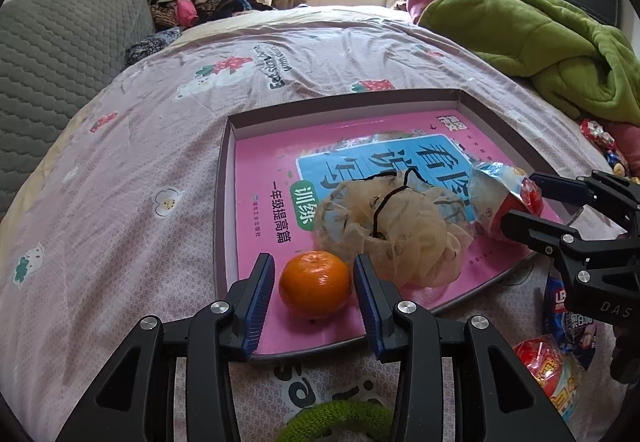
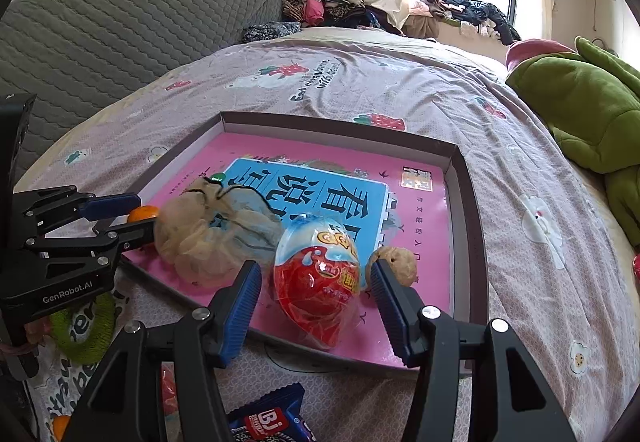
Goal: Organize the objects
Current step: 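Open the left tool to drop the orange in the tray while the right tool releases the red egg, then withdraw both tools from the tray toward the remaining loose objects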
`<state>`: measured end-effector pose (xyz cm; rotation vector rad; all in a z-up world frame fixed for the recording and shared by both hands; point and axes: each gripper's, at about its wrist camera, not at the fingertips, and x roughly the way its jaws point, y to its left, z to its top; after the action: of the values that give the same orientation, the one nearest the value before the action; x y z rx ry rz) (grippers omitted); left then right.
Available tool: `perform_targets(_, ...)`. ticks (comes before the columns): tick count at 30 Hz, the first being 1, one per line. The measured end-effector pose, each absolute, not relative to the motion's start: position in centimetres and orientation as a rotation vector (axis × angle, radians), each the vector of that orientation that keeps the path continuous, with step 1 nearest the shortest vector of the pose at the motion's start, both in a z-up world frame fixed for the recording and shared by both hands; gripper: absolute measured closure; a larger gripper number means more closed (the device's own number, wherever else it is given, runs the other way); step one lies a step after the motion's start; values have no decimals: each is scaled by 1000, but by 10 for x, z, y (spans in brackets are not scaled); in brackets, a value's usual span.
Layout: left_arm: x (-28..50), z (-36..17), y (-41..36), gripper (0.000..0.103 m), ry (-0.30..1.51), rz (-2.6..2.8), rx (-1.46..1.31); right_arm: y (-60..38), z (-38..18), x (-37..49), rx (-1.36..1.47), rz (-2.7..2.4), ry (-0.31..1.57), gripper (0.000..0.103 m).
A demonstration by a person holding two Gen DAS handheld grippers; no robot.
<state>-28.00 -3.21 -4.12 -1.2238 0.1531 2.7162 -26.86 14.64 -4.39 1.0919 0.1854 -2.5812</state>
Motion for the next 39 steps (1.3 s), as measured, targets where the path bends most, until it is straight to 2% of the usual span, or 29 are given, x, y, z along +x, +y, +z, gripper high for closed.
perform_targets(3, -279, -37, -34, 55, 136, 2723, -1213, 146, -41, -266, 1084, -2577, 179, 46)
perform_targets(39, -224, 33, -47, 55, 52, 2858, -1083, 165, 18, -224, 924, -2628, 70, 46)
